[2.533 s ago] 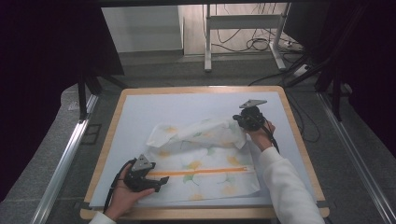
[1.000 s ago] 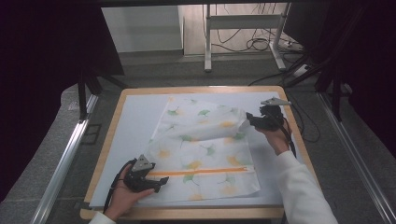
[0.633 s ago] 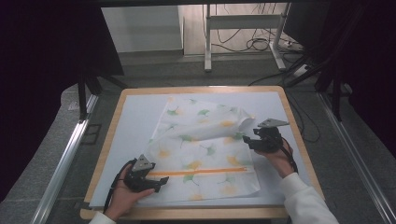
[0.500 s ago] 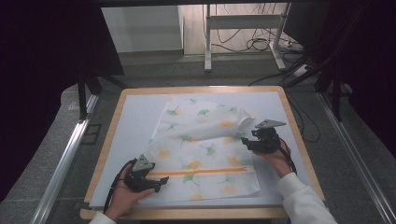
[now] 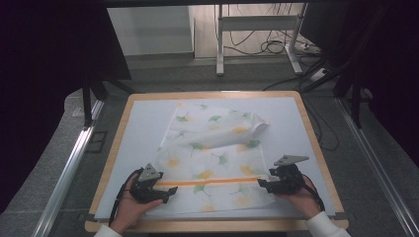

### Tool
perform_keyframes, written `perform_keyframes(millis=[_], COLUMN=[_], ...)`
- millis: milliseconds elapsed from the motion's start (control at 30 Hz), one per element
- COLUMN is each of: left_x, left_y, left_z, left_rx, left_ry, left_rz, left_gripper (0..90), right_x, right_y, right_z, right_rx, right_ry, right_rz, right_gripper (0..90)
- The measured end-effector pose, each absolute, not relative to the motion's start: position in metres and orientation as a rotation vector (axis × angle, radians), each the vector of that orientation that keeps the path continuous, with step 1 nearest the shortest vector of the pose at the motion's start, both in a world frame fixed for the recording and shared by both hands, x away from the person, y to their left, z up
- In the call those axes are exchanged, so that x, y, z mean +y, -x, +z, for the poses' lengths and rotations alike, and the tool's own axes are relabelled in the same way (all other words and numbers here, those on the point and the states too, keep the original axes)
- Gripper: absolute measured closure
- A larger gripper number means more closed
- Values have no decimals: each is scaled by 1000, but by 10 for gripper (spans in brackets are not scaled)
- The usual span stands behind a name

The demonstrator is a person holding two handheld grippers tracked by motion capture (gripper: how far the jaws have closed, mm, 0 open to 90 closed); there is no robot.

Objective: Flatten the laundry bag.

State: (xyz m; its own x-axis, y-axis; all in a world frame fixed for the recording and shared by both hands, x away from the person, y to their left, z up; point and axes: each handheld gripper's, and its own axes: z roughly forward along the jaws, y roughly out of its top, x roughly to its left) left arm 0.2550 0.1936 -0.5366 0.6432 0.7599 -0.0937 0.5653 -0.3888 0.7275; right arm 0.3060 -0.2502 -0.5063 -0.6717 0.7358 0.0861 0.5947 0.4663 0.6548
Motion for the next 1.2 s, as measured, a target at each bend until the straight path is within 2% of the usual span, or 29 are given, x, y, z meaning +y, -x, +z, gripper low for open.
perform_keyframes(millis=[100, 200, 267, 333, 400, 500, 667, 700, 767, 833, 1133, 1167, 1200], left_x=[193, 193, 194, 195, 194, 193, 194, 194, 194, 194, 197, 197, 197], left_y=[-255, -255, -255, -255, -256, -255, -256, -256, -256, -255, -255, -255, -254], left_z=[-537, -537, -536, -536, -537, -537, -537, -537, -537, -537, -536, -536, -536], left_rx=[1032, 1032, 1033, 1033, 1030, 1024, 1028, 1027, 1027, 1026, 1029, 1029, 1028], left_ry=[-2104, -2106, -2102, -2102, -2108, -2113, -2112, -2113, -2112, -2111, -2099, -2097, -2096], left_rz=[328, 331, 333, 333, 330, 331, 331, 331, 331, 333, 336, 335, 335], left_gripper=[214, 214, 214, 214, 214, 214, 214, 214, 214, 214, 214, 214, 214], right_x=[-247, -244, -237, -236, -235, -237, -238, -237, -237, -236, -206, -205, -208], right_y=[-302, -301, -297, -296, -295, -294, -294, -293, -292, -288, -255, -255, -257], right_z=[-513, -515, -516, -516, -515, -515, -515, -514, -514, -511, -511, -512, -512], right_rx=[2541, 2539, 2496, 2483, 2466, 2440, 2438, 2437, 2435, 2462, 2605, 2594, 2581], right_ry=[-1159, -1142, -1113, -1124, -1137, -1150, -1118, -1089, -1080, -1041, -868, -862, -887], right_rz=[937, 900, 823, 813, 800, 821, 824, 819, 826, 886, 941, 936, 934], right_gripper=[306, 321, 380, 402, 472, 631, 737, 787, 810, 893, 893, 874, 804])
